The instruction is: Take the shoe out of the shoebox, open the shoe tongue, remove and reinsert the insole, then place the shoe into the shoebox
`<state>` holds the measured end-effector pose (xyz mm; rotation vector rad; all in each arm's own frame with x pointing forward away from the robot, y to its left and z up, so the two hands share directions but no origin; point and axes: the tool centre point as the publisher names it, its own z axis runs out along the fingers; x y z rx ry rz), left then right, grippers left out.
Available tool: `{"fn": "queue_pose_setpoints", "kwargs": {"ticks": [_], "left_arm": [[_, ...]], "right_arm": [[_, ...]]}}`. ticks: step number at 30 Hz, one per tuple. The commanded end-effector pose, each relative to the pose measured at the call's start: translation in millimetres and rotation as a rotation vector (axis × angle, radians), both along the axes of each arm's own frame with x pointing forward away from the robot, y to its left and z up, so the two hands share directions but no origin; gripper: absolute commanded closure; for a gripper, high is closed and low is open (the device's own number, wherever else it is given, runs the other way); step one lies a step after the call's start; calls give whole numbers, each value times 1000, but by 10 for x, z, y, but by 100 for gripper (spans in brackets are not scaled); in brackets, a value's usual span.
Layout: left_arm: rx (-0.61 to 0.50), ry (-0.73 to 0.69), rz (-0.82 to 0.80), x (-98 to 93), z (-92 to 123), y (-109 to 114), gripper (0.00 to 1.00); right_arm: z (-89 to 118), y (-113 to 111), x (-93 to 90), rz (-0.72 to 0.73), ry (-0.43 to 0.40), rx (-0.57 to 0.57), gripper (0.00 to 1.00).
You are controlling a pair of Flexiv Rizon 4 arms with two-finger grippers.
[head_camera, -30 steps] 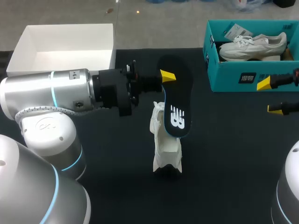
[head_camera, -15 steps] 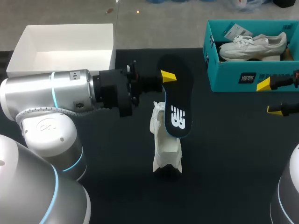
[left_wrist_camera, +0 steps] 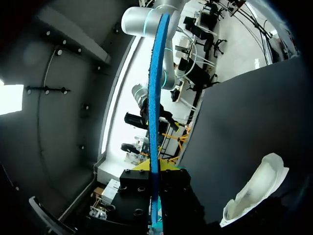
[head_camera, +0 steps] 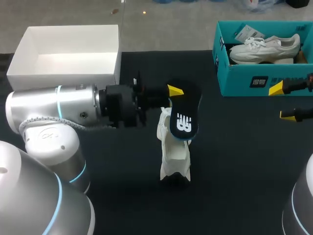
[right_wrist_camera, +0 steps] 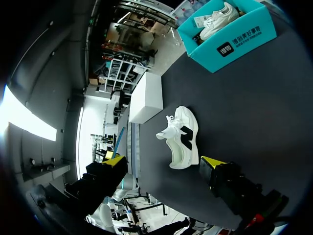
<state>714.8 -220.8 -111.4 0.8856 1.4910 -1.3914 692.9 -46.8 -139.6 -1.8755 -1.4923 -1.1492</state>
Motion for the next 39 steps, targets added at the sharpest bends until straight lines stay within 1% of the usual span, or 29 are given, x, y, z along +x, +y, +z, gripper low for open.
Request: {"fn": "queue_pose_setpoints", "kwargs": {"ticks": [1,5,6,7,8,9,11,12,14,16,19,21,22,23,28,32,36,39], "left_arm": [[-47,252,-58,-18,14,71,100],[-47,252,-58,-18,14,71,100],[2,244,-49,-25,-35,106,100],[5,299,-57,-64,-96,144,100],[-36,361,-82,-123,-140,168,100],[-26,373,-89,-173,-187,206,100],[28,383,-119,-292,-323,319,100],[34,390,-129,-330,-373,360,100],[65,404,-140,-414,-466,439,100],[82,419,-149,-488,-515,482,100],[67,434,-155,-599,-575,534,100],[52,459,-162,-677,-652,547,100],[66,465,-163,-697,-683,548,100],[88,462,-161,-713,-735,557,100],[114,506,-150,-788,-940,549,100],[139,516,-166,-788,-1097,519,100],[157,516,-182,-731,-1284,472,100],[164,519,-186,-649,-1396,456,100]], "right_arm": [[-2,5,-11,-2,0,-2,0],[-2,5,-11,-2,0,-2,0],[-2,5,-11,-2,0,-2,0],[-2,5,-11,-2,0,-2,0],[-2,5,-11,-2,0,-2,0],[-2,5,-11,-2,0,-2,0],[-2,5,-11,-2,0,-2,0],[-2,5,-11,-2,0,-2,0],[-2,5,-11,-2,0,-2,0],[-2,5,-11,-2,0,-2,0],[-2,5,-11,-2,0,-2,0],[-2,5,-11,-2,0,-2,0],[-2,5,-11,-2,0,-2,0],[-2,5,-11,-2,0,-2,0],[-2,5,-11,-2,0,-2,0],[-2,5,-11,-2,0,-2,0],[-2,5,-11,-2,0,-2,0],[-2,5,-11,-2,0,-2,0]]}}
